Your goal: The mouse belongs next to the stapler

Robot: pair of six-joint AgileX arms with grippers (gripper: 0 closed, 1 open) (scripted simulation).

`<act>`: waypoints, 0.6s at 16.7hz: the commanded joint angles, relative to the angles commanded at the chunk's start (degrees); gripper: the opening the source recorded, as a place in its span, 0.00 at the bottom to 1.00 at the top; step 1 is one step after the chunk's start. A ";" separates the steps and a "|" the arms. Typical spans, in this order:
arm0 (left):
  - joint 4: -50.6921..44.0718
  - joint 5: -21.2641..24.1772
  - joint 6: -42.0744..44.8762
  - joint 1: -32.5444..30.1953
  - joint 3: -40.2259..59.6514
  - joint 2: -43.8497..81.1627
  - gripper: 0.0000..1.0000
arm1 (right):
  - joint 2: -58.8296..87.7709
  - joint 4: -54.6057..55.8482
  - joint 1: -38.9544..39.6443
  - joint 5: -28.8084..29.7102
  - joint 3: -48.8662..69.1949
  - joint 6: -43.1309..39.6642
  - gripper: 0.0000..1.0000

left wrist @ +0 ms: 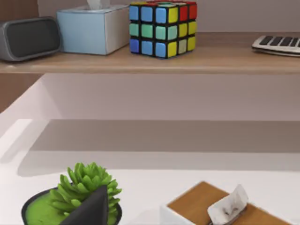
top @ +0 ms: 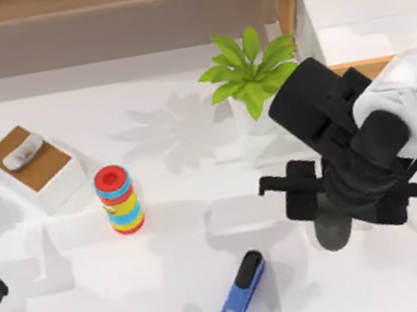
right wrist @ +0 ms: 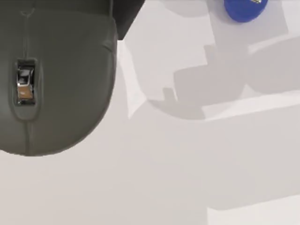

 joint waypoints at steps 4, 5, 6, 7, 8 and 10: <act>0.00 0.00 0.00 0.00 0.00 0.00 1.00 | 0.06 -0.68 1.00 -0.58 -0.04 -1.07 0.00; 0.00 0.00 0.00 0.00 0.00 0.00 1.00 | 0.25 -1.05 1.51 -0.99 0.01 -1.60 0.00; 0.00 0.00 0.00 0.00 0.00 0.00 1.00 | 0.50 -1.47 2.09 -1.48 0.06 -2.19 0.00; 0.00 0.00 0.00 0.00 0.00 0.00 1.00 | 0.83 -1.91 2.71 -2.02 0.08 -2.80 0.00; 0.00 0.00 0.00 0.00 0.00 0.00 1.00 | 1.23 -2.34 3.33 -2.59 0.06 -3.42 0.00; 0.00 0.00 0.00 0.00 0.00 0.00 1.00 | 2.18 -3.15 4.43 -3.66 -0.22 -4.52 0.00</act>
